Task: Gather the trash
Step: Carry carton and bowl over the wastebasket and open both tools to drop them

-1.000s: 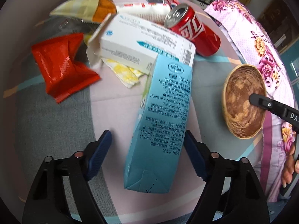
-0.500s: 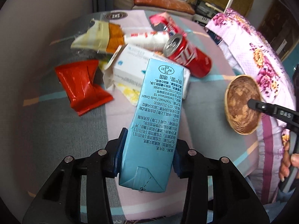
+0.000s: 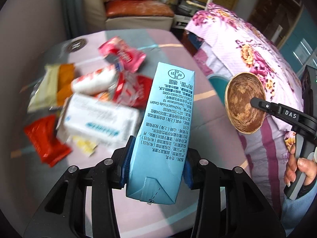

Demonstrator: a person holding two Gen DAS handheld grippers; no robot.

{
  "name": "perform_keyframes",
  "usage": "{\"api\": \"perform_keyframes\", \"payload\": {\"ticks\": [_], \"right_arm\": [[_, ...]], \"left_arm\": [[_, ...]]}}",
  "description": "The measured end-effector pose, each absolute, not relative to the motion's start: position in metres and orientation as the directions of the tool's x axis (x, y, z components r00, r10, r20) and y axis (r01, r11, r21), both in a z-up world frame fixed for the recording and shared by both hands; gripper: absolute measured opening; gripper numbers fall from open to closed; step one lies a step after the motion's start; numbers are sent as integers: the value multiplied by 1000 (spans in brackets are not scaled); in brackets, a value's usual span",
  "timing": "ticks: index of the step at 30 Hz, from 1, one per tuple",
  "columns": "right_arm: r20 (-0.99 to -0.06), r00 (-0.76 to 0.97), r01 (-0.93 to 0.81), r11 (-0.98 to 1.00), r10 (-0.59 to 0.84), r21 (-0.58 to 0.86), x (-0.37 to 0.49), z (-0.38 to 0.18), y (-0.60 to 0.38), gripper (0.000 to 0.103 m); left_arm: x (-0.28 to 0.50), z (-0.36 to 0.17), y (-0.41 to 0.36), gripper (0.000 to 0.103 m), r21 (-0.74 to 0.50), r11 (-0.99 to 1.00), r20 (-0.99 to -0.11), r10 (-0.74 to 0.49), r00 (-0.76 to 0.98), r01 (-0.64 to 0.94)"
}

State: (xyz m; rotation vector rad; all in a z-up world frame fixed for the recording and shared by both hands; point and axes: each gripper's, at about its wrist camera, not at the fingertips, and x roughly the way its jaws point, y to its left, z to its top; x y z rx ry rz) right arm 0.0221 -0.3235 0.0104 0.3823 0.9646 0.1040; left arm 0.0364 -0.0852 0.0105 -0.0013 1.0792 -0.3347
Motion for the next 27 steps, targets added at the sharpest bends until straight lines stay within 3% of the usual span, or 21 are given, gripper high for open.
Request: {"api": "perform_keyframes", "payload": {"ticks": [11, 27], "right_arm": [[-750, 645, 240, 892, 148, 382, 22, 16, -429, 6], [-817, 576, 378, 873, 39, 309, 38, -25, -495, 6]], "left_arm": [[80, -5, -226, 43, -129, 865, -898, -309, 314, 484], [129, -61, -324, 44, -143, 821, -942, -285, 180, 552]]}}
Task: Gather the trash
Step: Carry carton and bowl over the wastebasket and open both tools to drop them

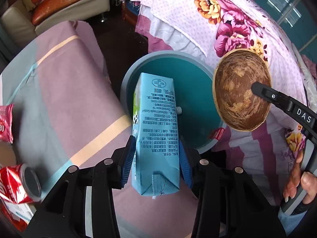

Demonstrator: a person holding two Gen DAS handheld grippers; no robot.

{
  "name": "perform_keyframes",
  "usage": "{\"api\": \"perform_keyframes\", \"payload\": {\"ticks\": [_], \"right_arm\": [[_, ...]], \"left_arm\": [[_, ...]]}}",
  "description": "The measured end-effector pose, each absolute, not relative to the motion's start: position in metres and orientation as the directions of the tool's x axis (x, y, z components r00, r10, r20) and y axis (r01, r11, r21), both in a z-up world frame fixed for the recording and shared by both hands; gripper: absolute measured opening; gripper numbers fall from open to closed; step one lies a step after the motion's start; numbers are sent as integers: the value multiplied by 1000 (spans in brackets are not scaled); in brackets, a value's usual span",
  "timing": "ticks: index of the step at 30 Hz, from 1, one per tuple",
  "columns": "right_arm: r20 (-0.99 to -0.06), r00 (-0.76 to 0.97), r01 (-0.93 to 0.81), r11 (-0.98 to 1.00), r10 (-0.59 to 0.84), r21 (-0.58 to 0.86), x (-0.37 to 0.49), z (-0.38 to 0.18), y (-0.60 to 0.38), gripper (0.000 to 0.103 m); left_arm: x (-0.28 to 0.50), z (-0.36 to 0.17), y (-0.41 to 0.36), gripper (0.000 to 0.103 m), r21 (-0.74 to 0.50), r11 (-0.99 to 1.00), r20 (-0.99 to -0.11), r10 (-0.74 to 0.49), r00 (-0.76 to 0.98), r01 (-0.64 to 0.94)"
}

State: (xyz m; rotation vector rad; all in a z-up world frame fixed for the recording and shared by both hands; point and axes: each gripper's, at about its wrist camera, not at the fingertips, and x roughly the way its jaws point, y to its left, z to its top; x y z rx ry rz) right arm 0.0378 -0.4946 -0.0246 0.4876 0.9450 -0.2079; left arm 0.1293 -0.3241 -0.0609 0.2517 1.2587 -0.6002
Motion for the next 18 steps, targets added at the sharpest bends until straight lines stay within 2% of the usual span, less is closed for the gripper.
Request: {"api": "perform_keyframes", "payload": {"ticks": [9, 10, 12, 18], "right_arm": [[-839, 542, 404, 862, 45, 307, 49, -42, -505, 6], [-841, 539, 407, 861, 45, 306, 50, -43, -507, 6], [-845, 534, 412, 859, 43, 304, 50, -44, -508, 6], [-850, 525, 417, 859, 38, 296, 51, -46, -511, 6]], "left_arm": [[144, -65, -349, 45, -151, 805, -939, -299, 173, 573], [144, -64, -349, 48, -152, 805, -937, -302, 176, 573], [145, -61, -348, 65, -145, 808, -932, -306, 195, 571], [146, -59, -338, 80, -136, 826, -933, -293, 210, 547]]}}
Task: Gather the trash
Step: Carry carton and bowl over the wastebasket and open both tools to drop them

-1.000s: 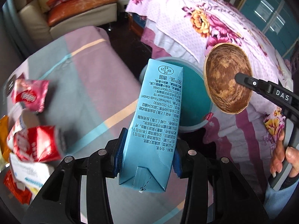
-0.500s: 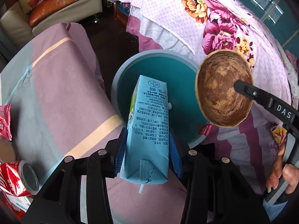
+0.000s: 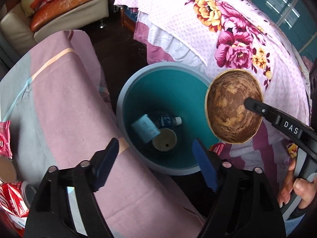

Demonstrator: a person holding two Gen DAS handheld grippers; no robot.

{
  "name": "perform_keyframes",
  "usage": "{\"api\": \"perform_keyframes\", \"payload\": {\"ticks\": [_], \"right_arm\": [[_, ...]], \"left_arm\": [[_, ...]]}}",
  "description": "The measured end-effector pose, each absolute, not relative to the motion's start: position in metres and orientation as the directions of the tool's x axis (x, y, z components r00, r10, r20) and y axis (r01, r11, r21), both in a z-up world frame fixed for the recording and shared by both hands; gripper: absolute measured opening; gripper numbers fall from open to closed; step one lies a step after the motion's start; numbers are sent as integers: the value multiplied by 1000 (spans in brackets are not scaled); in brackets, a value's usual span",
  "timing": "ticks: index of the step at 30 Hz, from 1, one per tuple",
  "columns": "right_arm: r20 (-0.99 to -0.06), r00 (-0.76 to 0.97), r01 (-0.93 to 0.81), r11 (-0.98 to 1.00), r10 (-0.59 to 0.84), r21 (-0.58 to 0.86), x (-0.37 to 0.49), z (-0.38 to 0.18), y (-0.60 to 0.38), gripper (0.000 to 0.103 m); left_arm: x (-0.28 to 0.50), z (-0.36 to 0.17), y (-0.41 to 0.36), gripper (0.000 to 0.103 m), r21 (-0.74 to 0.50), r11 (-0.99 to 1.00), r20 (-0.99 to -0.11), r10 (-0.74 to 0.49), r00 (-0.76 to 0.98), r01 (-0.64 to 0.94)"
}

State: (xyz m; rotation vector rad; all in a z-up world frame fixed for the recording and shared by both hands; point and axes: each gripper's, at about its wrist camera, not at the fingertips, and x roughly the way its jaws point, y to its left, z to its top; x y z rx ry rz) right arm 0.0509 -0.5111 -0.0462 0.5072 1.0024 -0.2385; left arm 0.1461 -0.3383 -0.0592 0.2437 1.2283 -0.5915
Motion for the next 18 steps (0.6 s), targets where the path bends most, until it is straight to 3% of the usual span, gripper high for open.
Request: {"api": "perform_keyframes", "payload": {"ticks": [11, 18], "right_arm": [[-878, 476, 403, 874, 55, 273, 63, -62, -498, 11], [-891, 444, 375, 885, 90, 277, 70, -73, -481, 23]], "left_arm": [[142, -54, -311, 90, -149, 849, -927, -299, 228, 507], [137, -49, -301, 90, -160, 852, -922, -309, 232, 499]]}}
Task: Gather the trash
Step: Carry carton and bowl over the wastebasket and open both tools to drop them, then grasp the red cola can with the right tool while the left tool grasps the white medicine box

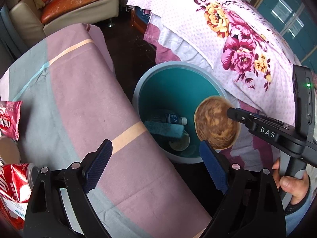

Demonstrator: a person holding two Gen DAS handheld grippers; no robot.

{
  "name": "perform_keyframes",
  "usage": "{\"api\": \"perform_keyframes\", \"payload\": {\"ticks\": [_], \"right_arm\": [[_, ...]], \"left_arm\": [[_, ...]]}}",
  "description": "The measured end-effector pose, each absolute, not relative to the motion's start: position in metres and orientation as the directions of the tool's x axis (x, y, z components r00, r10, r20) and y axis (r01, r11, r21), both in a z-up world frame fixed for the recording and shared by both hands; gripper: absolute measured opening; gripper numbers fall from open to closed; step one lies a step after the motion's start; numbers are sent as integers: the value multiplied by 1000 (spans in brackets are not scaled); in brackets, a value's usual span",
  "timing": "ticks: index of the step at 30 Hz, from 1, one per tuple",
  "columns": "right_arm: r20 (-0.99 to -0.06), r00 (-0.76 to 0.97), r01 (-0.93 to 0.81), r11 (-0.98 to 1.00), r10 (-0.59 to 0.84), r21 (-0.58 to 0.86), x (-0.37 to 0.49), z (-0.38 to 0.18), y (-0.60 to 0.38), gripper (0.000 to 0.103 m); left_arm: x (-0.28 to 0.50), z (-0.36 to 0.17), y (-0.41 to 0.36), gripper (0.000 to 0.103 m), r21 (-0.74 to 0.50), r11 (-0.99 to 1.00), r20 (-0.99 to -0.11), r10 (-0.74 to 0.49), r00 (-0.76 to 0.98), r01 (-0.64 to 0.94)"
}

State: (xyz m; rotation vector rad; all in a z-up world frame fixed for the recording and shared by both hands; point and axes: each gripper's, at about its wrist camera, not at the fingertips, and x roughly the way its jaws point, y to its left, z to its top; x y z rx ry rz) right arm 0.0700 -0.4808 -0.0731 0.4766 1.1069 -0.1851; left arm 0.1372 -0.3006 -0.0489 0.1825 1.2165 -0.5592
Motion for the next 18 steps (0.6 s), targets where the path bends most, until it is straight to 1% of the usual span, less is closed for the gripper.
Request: {"api": "perform_keyframes", "payload": {"ticks": [2, 4, 5, 7, 9, 13, 15, 18], "right_arm": [[-889, 450, 372, 886, 89, 277, 70, -71, -478, 24], [-887, 454, 371, 888, 82, 273, 69, -68, -476, 34], [-885, 459, 371, 889, 75, 268, 68, -65, -475, 36], [-882, 467, 373, 891, 62, 261, 65, -60, -474, 48], [-879, 474, 375, 891, 52, 255, 62, -55, -473, 54], [-876, 480, 377, 891, 46, 253, 57, -46, -471, 63], [-873, 486, 372, 893, 45, 253, 54, -40, -469, 64], [-868, 494, 359, 899, 44, 250, 51, -32, -461, 68]], "left_arm": [[136, -49, -298, 90, -162, 855, -922, -309, 232, 493], [134, -51, -292, 90, -177, 858, -923, -315, 222, 481], [133, -52, -290, 90, -186, 860, -923, -318, 215, 475], [131, -53, -284, 90, -200, 864, -923, -324, 207, 463], [128, -54, -278, 90, -201, 867, -924, -323, 206, 456], [121, -51, -265, 90, -204, 872, -921, -325, 213, 446], [117, -48, -256, 90, -210, 874, -918, -330, 219, 437], [113, -45, -246, 90, -215, 879, -915, -334, 228, 427]]}}
